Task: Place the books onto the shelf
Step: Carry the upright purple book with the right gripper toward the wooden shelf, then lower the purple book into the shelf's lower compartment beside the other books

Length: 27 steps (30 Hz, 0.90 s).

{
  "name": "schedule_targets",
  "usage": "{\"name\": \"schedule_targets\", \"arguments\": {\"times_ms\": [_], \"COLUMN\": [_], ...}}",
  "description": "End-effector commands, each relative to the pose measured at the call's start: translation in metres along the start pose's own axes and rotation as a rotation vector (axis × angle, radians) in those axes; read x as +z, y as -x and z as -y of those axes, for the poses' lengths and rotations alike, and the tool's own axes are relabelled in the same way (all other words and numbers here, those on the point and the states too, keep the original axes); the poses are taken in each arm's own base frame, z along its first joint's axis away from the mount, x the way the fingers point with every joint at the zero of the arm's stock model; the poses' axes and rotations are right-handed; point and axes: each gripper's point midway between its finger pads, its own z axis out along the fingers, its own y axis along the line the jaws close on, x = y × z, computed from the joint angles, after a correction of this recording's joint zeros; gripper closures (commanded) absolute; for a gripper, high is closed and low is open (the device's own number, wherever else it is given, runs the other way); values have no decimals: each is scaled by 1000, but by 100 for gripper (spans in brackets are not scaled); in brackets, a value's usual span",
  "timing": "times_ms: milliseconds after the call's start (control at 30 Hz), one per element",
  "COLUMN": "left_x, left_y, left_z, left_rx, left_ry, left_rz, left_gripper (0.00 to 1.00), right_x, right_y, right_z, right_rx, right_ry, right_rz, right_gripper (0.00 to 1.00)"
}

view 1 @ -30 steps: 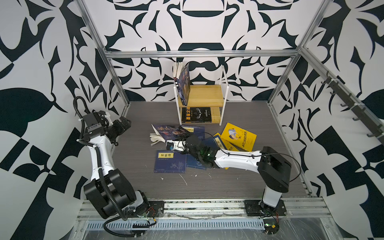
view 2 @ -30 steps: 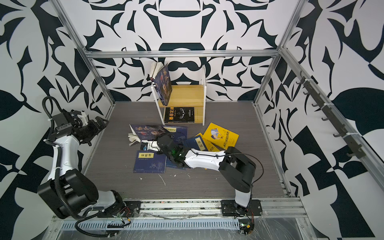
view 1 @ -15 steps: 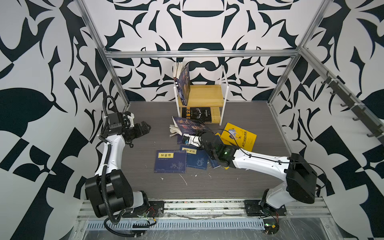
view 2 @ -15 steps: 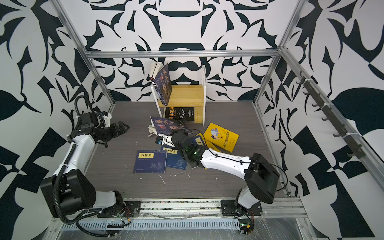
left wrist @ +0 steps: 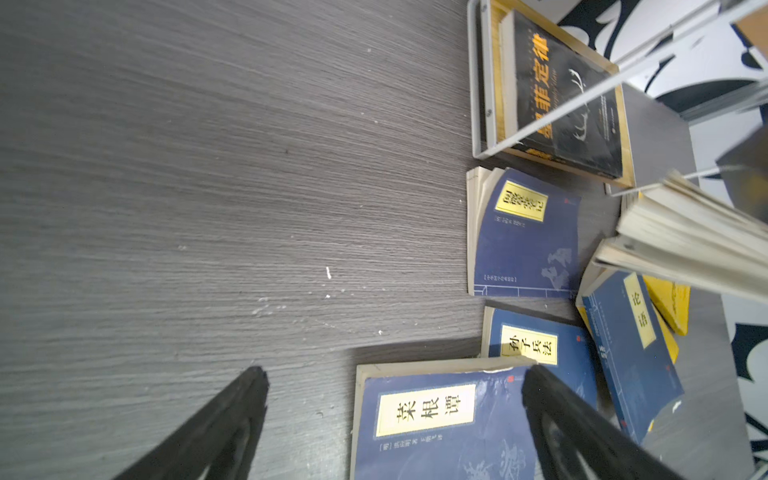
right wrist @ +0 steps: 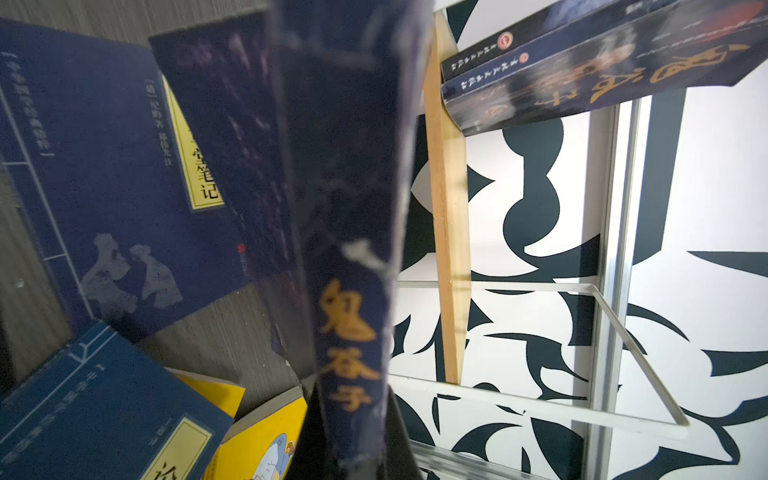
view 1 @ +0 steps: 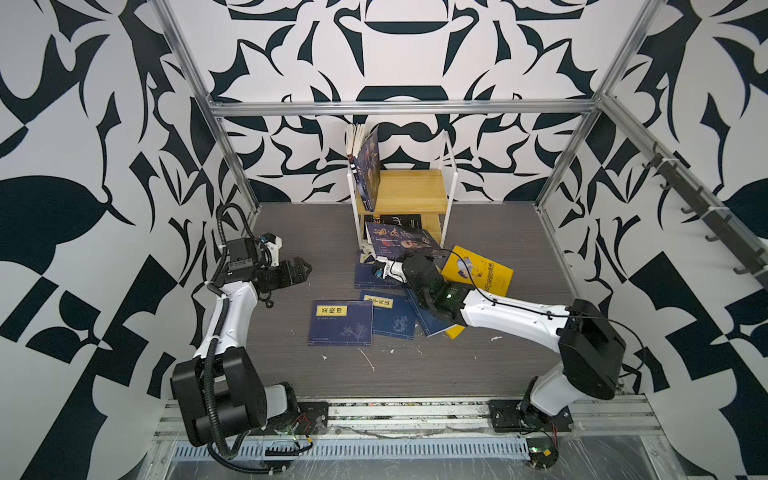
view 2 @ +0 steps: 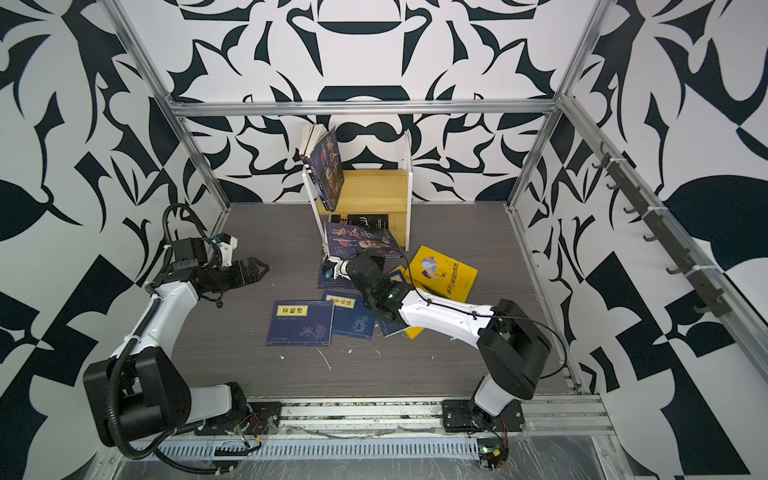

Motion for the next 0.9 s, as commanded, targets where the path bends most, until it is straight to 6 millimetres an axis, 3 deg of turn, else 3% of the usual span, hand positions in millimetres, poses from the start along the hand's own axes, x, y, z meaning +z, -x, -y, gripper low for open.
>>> {"name": "schedule_targets", "arguments": {"times_ms": [0, 667, 767, 867], "left_x": [-5, -5, -6, -6], "left_y": [7, 12, 12, 12], "left_z": [12, 23, 22, 22], "left_rx": [65, 96, 98, 101], "left_ry": [-18, -34, -30, -27], "left_rz": [20, 11, 12, 12], "left_gripper": [0, 1, 1, 1], "right_x": [-3, 69, 82, 100], "right_y": [17, 11, 16, 16], "right_z": [71, 101, 92, 64], "right_rx": [118, 162, 148, 122], "right_ry": [-210, -399, -383, -334], "right_rz": [8, -89, -84, -96], "right_gripper": [100, 100, 100, 100]}}
